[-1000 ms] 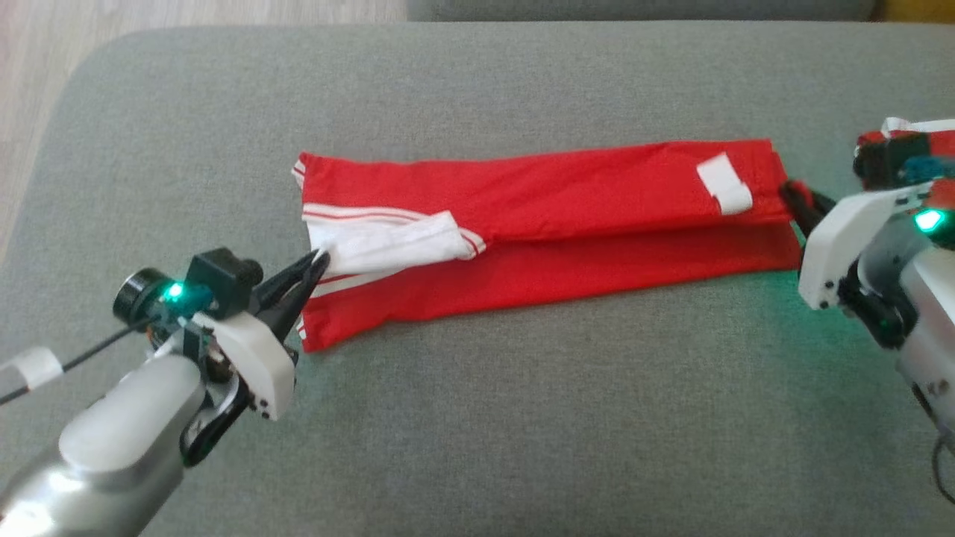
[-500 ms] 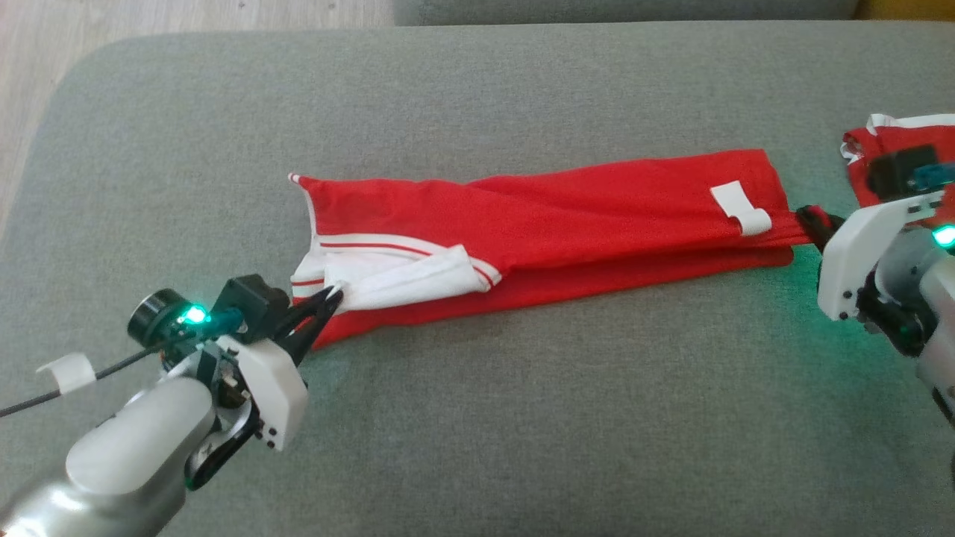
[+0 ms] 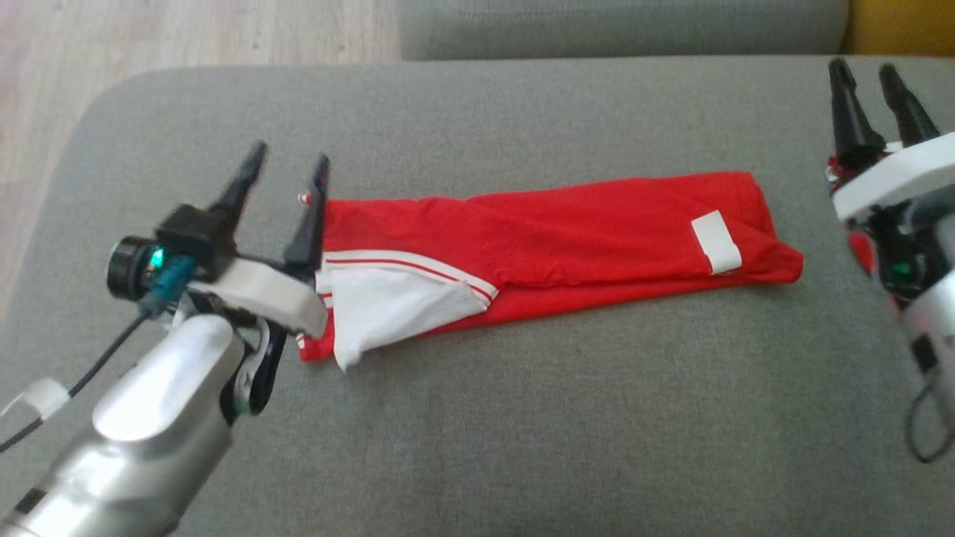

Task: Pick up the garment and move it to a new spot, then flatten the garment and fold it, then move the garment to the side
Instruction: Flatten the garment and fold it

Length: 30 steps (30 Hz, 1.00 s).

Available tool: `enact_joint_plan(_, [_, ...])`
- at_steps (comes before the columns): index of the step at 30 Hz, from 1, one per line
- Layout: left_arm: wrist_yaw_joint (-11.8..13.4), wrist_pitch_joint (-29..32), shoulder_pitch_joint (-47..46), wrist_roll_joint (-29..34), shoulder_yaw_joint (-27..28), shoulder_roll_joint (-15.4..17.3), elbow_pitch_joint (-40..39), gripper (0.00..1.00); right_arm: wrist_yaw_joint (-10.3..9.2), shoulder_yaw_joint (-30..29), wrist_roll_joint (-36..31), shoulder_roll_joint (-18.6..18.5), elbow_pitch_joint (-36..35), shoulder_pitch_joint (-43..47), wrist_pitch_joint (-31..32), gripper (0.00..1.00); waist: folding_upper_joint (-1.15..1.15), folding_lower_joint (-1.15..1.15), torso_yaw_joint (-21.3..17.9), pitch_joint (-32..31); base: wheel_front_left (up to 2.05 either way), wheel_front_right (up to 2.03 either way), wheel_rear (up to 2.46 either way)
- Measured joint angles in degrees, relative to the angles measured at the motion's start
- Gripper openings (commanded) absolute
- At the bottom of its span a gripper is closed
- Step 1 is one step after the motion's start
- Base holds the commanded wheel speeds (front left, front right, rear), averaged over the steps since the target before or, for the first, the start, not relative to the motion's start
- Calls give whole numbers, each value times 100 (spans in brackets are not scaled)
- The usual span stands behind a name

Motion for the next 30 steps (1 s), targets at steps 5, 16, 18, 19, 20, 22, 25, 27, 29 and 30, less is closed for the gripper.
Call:
enact_joint_plan(5, [326, -247, 201, -156, 644, -292, -73, 100, 0, -546, -245, 498, -64, 107, -411, 100, 0, 0, 20, -212, 0, 0, 0])
enact_joint_plan(16, [345, -261, 2477, 1006, 2440, -947, -1065, 100, 0, -3019, -2993, 2220, -1876, 2647, -431, 100, 0, -1, 168, -455, 0, 0, 0])
enact_joint_plan(18, [264, -261, 2788, 1251, 2546, -1036, -1062, 100, 0, -3179, -3216, 2324, -2124, 3150, -431, 100, 0, -1, 181, -468, 0, 0, 0])
enact_joint_plan(19, [204, -261, 2901, 1349, 2596, -1098, -1061, 100, 0, -3214, -3327, 2324, -2225, 3339, -431, 100, 0, -1, 186, -474, 0, 0, 0])
enact_joint_plan(20, [132, -261, 2997, 1427, 2661, -1180, -1059, 100, 0, -3243, -3389, 2325, -2305, 3494, -431, 100, 0, -1, 191, -477, 0, 0, 0])
enact_joint_plan(22, [-3, -261, 3134, 1645, 2721, -1288, -1035, 100, -1, -3197, -3477, 2325, -2405, 3693, -431, 100, 0, -1, 199, -473, 0, 0, 0])
enact_joint_plan(25, [-219, -261, 3239, 1860, 2904, -1426, -953, 100, 0, -3000, -3476, 2350, -2555, 3811, -431, 100, 0, -1, 200, -432, 0, 0, 0])
enact_joint_plan(27, [-335, -261, 3234, 2008, 3049, -1493, -905, 100, 0, -2964, -3477, 2365, -2646, 3802, -431, 100, 0, 0, 198, -372, 0, 0, 0])
enact_joint_plan(29, [-442, -261, 3204, 2096, 3165, -1592, -880, 100, 0, -2998, -3555, 2365, -2651, 3776, -431, 100, 0, 0, 211, -292, 0, 0, 0])
enact_joint_plan(30, [-489, -261, 3184, 2150, 3212, -1644, -871, 100, 0, -3039, -3664, 2365, -2594, 3746, -431, 100, 0, 0, 220, -246, 0, 0, 0])
